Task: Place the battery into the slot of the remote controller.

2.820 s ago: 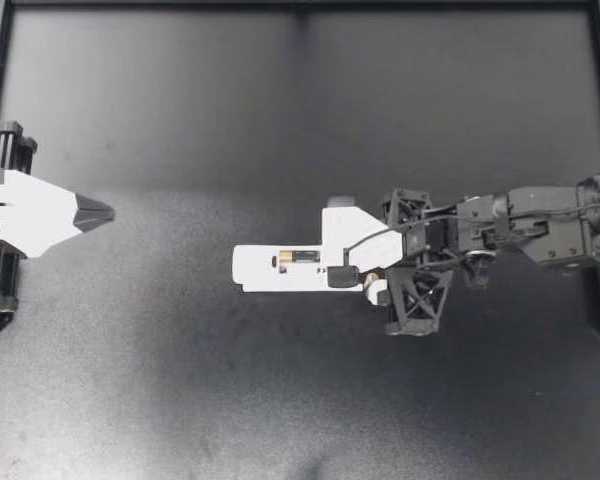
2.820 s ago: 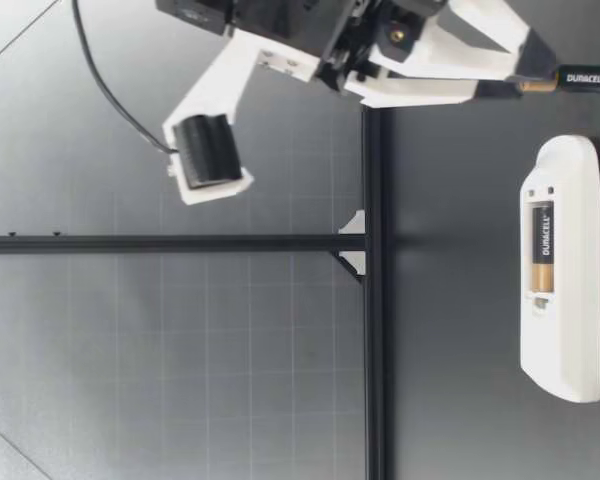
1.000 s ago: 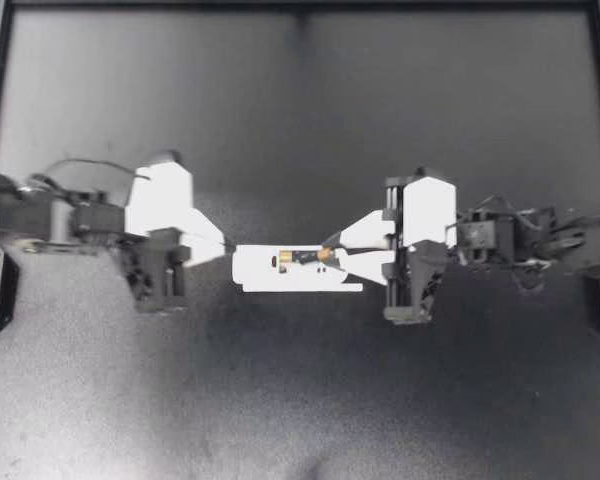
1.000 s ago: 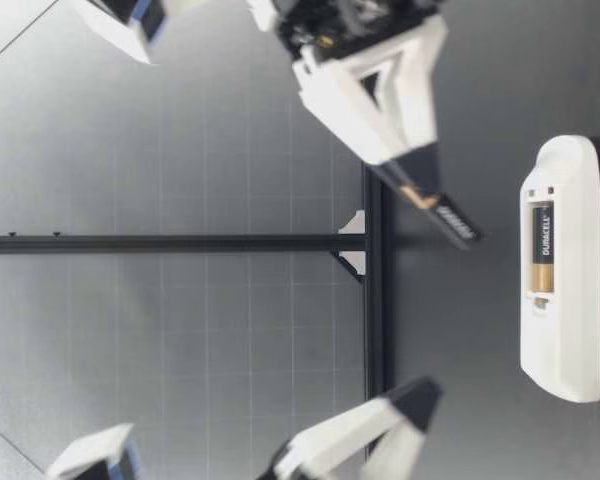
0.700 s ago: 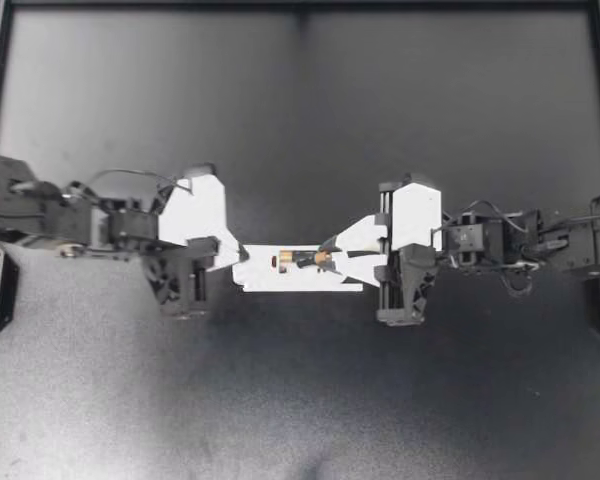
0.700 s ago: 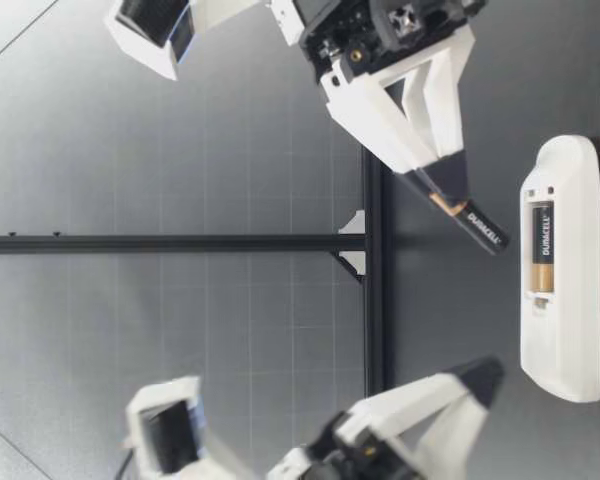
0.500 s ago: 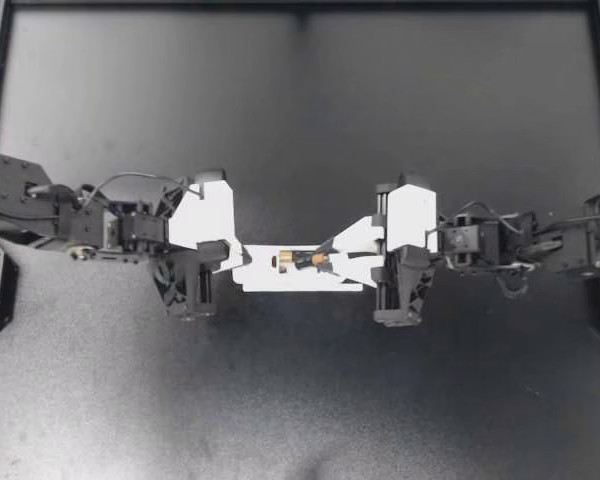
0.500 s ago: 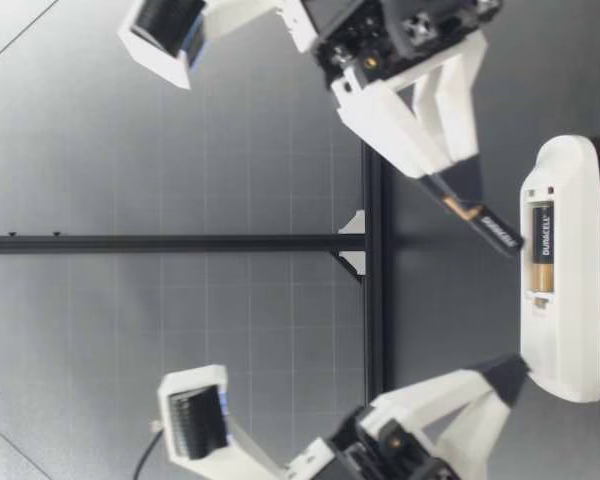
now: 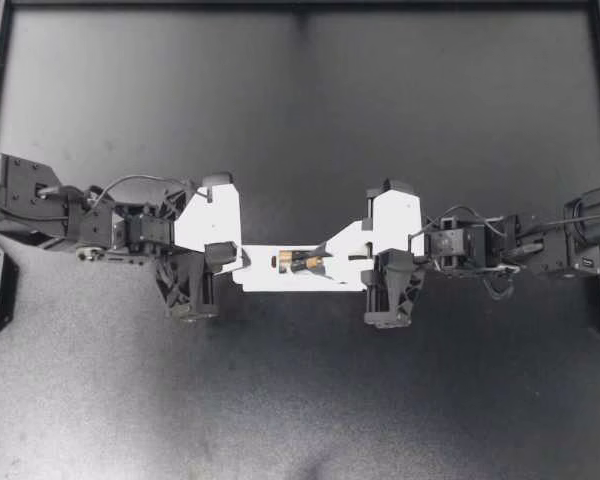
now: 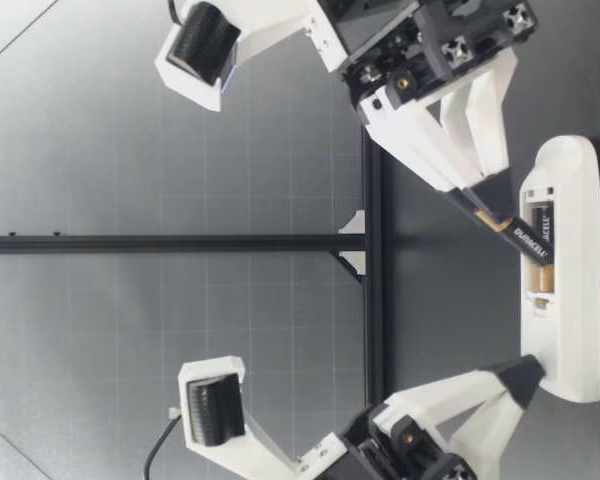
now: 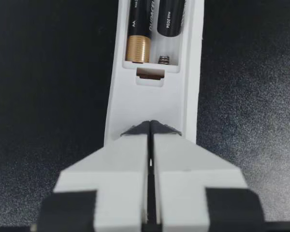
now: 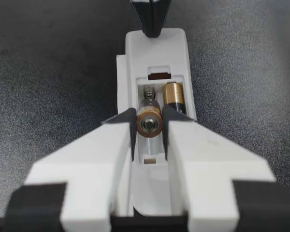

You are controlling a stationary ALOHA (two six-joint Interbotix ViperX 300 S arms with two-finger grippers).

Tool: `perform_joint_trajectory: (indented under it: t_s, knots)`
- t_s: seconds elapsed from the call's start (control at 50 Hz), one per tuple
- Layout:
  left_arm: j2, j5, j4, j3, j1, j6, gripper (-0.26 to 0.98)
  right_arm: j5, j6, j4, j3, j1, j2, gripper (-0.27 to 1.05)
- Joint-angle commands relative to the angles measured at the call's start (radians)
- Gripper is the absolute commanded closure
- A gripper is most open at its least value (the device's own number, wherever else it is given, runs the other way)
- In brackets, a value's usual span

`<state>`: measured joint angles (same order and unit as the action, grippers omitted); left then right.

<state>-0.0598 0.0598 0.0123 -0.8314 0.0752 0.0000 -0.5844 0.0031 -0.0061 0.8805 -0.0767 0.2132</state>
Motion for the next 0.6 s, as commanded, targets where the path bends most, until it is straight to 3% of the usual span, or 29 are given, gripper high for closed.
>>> perform_joint_trajectory:
  t_s: [0.0, 0.58]
  knots:
    - [0.005, 0.009, 0.002, 0.006, 0.003, -0.002, 0.90, 0.008, -0.002, 0.002, -0.017, -0.008, -0.014, 0.77]
    - [0.012, 0.011, 0.008, 0.009, 0.003, -0.002, 0.90, 0.215, -0.008, -0.003, -0.081, -0.008, -0.011, 0.76]
